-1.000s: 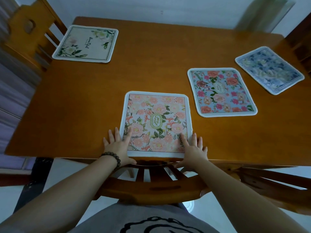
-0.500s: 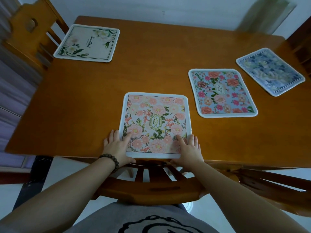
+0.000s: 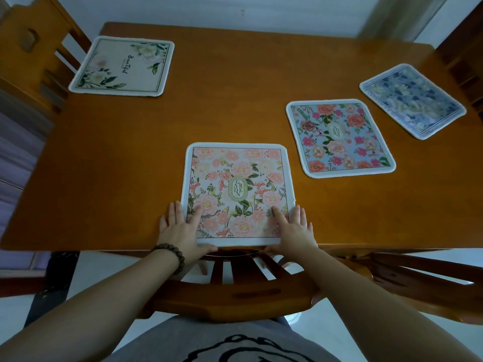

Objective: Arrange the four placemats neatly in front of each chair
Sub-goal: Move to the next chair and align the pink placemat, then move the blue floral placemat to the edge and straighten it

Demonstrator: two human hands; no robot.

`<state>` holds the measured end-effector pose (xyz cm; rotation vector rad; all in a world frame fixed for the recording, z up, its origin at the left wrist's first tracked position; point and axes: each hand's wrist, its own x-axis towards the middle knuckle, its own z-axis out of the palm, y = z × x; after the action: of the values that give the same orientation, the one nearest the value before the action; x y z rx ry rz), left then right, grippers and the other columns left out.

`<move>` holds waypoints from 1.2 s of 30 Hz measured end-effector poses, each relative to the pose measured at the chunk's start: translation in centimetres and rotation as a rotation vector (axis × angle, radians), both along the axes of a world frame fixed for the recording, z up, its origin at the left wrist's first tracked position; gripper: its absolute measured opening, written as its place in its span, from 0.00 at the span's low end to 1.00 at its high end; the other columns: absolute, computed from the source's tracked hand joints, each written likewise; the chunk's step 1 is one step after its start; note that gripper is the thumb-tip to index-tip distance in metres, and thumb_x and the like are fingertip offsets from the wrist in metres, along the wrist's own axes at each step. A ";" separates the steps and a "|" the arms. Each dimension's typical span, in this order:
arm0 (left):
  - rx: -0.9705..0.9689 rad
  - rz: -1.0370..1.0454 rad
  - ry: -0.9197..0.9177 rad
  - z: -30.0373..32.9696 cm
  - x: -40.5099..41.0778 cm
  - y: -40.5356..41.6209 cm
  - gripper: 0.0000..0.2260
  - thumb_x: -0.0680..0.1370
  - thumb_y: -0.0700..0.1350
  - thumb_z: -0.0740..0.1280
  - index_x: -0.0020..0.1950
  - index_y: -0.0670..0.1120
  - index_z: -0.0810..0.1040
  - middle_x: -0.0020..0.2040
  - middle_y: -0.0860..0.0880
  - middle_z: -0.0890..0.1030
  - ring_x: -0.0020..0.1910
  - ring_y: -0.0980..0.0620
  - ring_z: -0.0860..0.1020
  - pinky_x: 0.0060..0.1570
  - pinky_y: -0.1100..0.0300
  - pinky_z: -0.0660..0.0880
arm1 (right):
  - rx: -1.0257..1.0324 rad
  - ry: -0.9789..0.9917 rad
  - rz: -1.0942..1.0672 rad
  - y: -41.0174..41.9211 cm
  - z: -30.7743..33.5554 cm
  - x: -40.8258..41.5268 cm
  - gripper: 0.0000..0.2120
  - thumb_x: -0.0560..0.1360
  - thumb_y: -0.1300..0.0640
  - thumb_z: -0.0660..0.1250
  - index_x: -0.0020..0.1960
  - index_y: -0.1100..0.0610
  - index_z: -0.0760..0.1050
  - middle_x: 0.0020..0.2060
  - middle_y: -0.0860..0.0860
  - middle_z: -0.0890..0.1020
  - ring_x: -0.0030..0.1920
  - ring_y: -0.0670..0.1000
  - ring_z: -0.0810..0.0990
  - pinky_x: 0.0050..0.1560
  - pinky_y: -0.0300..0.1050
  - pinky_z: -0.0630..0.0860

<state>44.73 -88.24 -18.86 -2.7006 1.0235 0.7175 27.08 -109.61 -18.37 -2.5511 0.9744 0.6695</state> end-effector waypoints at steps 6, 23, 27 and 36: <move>-0.066 -0.078 0.002 1.2 0.1 -1.9 0.46 0.67 0.77 0.51 0.77 0.57 0.40 0.78 0.41 0.40 0.75 0.40 0.39 0.71 0.40 0.43 | 0.070 -0.054 -0.165 -0.9 1.3 0.0 0.49 0.69 0.33 0.66 0.76 0.42 0.37 0.75 0.60 0.37 0.74 0.63 0.35 0.72 0.63 0.44; -0.371 -0.341 0.054 5.1 -5.7 -18.2 0.37 0.75 0.67 0.54 0.78 0.51 0.49 0.78 0.46 0.52 0.76 0.44 0.48 0.71 0.42 0.49 | -0.218 -0.130 -0.600 -9.2 8.3 -8.4 0.38 0.73 0.38 0.65 0.76 0.44 0.50 0.77 0.57 0.46 0.76 0.60 0.43 0.72 0.63 0.49; -0.388 -0.359 0.032 5.9 -7.7 -21.1 0.36 0.75 0.67 0.53 0.78 0.51 0.50 0.78 0.45 0.52 0.76 0.44 0.49 0.71 0.42 0.50 | -0.199 -0.148 -0.641 -11.2 9.4 -11.4 0.37 0.74 0.39 0.65 0.76 0.44 0.51 0.77 0.57 0.46 0.76 0.59 0.43 0.72 0.62 0.49; -0.381 -0.213 -0.078 5.2 -12.8 -27.9 0.35 0.76 0.67 0.55 0.77 0.51 0.51 0.78 0.45 0.55 0.76 0.43 0.49 0.71 0.41 0.52 | -0.177 -0.242 -0.520 -20.4 7.7 -15.1 0.36 0.74 0.39 0.64 0.76 0.45 0.51 0.77 0.56 0.46 0.76 0.59 0.44 0.72 0.62 0.52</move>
<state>31.90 -116.15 -13.70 -2.8298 1.5341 0.4097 11.95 -129.97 -10.70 -2.2889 1.5736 0.1300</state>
